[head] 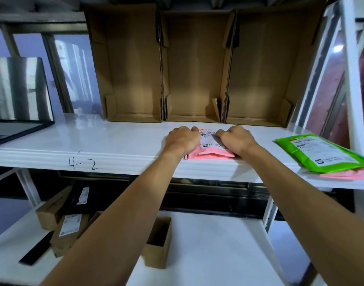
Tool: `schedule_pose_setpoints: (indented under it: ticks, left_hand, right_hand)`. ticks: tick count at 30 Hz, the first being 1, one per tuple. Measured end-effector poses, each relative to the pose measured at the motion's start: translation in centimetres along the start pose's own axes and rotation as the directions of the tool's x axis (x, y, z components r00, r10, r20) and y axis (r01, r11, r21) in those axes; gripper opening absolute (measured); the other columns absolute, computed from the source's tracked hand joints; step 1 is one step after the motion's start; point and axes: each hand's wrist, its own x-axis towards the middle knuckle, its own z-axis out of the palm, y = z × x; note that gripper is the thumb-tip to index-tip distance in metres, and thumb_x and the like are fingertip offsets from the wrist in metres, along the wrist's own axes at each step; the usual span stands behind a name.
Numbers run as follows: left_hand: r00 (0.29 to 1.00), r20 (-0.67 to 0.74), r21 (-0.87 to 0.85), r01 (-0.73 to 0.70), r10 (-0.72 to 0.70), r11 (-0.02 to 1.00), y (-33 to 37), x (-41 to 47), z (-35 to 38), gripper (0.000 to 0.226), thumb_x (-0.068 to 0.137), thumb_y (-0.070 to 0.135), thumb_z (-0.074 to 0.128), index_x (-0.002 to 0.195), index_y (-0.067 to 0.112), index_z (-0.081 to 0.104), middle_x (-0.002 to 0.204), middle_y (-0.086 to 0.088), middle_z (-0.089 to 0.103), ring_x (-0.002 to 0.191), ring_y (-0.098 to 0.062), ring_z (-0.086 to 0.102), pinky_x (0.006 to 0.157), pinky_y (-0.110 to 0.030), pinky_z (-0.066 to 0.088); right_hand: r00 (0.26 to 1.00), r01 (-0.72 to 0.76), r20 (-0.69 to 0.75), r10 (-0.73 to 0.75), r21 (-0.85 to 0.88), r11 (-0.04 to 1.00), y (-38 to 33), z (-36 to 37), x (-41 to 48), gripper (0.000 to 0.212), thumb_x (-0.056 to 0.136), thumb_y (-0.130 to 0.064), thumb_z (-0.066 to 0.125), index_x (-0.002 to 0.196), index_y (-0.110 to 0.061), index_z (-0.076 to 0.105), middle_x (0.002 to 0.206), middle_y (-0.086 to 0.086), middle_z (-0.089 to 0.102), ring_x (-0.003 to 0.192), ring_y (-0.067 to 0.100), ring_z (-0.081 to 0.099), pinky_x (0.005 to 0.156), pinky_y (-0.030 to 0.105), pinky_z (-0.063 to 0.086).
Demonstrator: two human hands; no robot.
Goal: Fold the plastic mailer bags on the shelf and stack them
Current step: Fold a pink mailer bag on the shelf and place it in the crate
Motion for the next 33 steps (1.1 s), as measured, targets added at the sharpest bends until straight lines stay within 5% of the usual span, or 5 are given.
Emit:
schedule_pose_setpoints:
  ticks: [7,12,18,24,33]
  left_hand:
    - [0.999,-0.042,-0.182,-0.016,0.008,0.983,-0.8,0.3,-0.3,0.044,0.094,0.044,0.051,0.091,0.003,0.067,0.101,-0.02,0.068,0.098,-0.036,0.064,0.074,-0.034,0.045]
    - [0.994,-0.103,-0.325,-0.061,0.028,0.944,-1.0,-0.4,-0.9,0.034,0.091,0.027,0.056,0.059,0.016,0.05,0.068,-0.005,0.055,0.072,-0.026,0.053,0.063,-0.032,0.036]
    - [0.982,-0.175,-0.411,-0.142,0.075,0.9,-1.0,-1.8,-1.3,0.018,0.087,0.022,0.062,0.079,0.013,0.075,0.08,0.009,0.069,0.086,-0.016,0.064,0.078,-0.03,0.048]
    - [0.968,-0.163,-0.458,-0.246,0.191,0.854,-1.5,-4.1,-0.9,0.015,0.097,0.025,0.06,0.101,0.013,0.067,0.095,0.005,0.076,0.088,-0.008,0.071,0.07,-0.029,0.053]
    - [0.972,-0.125,-0.505,-0.235,0.199,0.831,-1.6,-10.1,-0.8,0.012,0.099,0.024,0.058,0.107,0.014,0.058,0.097,0.009,0.075,0.091,-0.003,0.07,0.068,-0.022,0.052]
  right_hand:
    - [0.992,0.019,0.11,-0.058,0.327,0.945,-0.1,-0.8,-1.6,0.033,0.084,-0.029,0.055,0.054,-0.016,0.056,0.056,0.002,0.058,0.057,0.019,0.052,0.062,0.032,0.042]
    - [0.984,-0.106,0.176,-0.005,0.613,0.783,-0.7,-1.5,-2.5,0.02,0.085,-0.018,0.067,0.104,-0.019,0.066,0.083,0.007,0.066,0.069,0.021,0.063,0.067,0.037,0.056]
    - [0.975,-0.126,0.222,-0.017,0.613,0.78,-0.9,-2.6,-4.3,0.025,0.09,-0.004,0.059,0.116,-0.005,0.06,0.108,0.035,0.066,0.08,0.029,0.057,0.071,0.039,0.044]
    - [0.978,-0.062,0.199,-0.055,0.538,0.841,-0.2,-3.5,-6.7,0.032,0.097,-0.015,0.053,0.127,-0.028,0.052,0.093,-0.006,0.071,0.086,0.014,0.069,0.069,0.028,0.054]
    - [0.983,0.035,0.126,-0.13,0.568,0.822,1.0,-4.2,-11.7,0.034,0.099,-0.012,0.045,0.128,-0.029,0.054,0.107,0.002,0.073,0.094,0.015,0.07,0.072,0.027,0.05]
